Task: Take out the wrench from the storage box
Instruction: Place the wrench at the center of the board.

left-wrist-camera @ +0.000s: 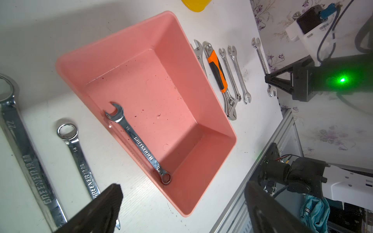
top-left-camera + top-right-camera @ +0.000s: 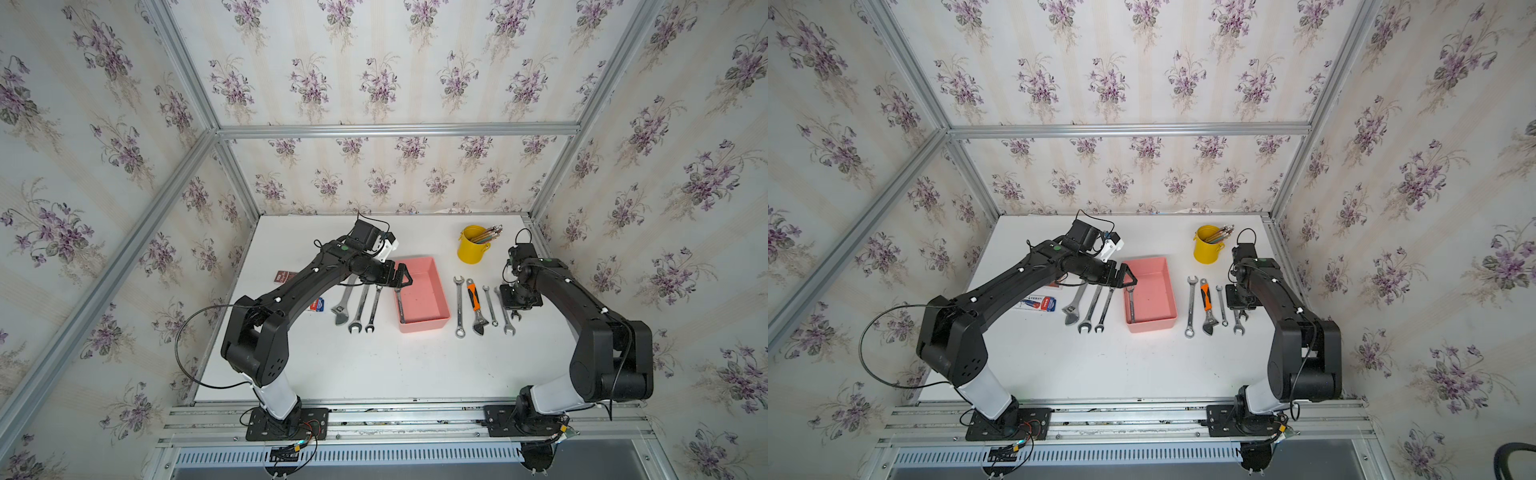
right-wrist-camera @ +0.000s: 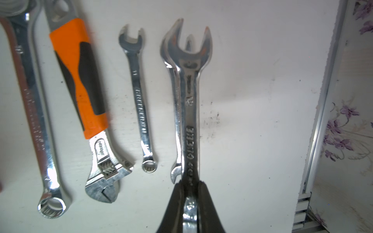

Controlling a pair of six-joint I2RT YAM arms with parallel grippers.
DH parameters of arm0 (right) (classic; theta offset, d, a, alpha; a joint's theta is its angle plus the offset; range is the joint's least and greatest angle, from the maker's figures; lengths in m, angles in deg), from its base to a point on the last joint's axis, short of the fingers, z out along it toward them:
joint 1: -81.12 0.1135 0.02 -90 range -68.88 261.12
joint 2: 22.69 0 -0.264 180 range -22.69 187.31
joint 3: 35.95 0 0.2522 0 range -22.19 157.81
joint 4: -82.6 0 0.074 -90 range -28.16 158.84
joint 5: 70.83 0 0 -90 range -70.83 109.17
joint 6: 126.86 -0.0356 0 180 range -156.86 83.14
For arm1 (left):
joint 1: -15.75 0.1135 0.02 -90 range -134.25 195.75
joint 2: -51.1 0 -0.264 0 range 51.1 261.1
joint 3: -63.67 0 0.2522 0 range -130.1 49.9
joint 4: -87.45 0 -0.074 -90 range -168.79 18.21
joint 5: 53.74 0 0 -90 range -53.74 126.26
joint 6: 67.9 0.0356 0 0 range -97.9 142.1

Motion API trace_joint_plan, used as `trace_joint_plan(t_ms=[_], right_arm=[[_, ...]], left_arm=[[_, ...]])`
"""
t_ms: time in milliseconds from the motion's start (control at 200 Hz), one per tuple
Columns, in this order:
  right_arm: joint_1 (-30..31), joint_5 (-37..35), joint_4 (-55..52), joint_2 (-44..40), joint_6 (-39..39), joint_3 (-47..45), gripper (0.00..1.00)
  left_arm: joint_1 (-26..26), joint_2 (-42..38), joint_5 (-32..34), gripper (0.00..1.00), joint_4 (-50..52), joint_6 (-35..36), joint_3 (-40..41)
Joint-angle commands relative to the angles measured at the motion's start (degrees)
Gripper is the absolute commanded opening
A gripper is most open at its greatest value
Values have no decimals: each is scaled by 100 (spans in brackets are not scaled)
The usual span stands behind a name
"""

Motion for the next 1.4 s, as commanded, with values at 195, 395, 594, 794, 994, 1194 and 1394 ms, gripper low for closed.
trace_joint_plan(t_ms=[195,395,594,794,994,1194,1394], right_arm=[[-567,106,1092,626,395,-391,0],[-706,-39,1217,911,393,-474,1],[-726,46,1051,1000,393,-406,17],[-538,119,659,584,370,-138,33],[386,523,140,92,-79,596,33],[2090,720,-31,408,-1257,1618,34],[3050,864,305,1295,-2062,2349,34]], left_arm=[[-58,44,207,99,185,-33,-134],[-58,-16,309,99,326,73,-122],[-49,-26,304,99,316,114,-66],[49,-74,293,99,408,214,-77],[281,-276,277,99,522,361,95],[601,-525,249,99,582,477,356],[893,-767,186,99,672,619,579]])
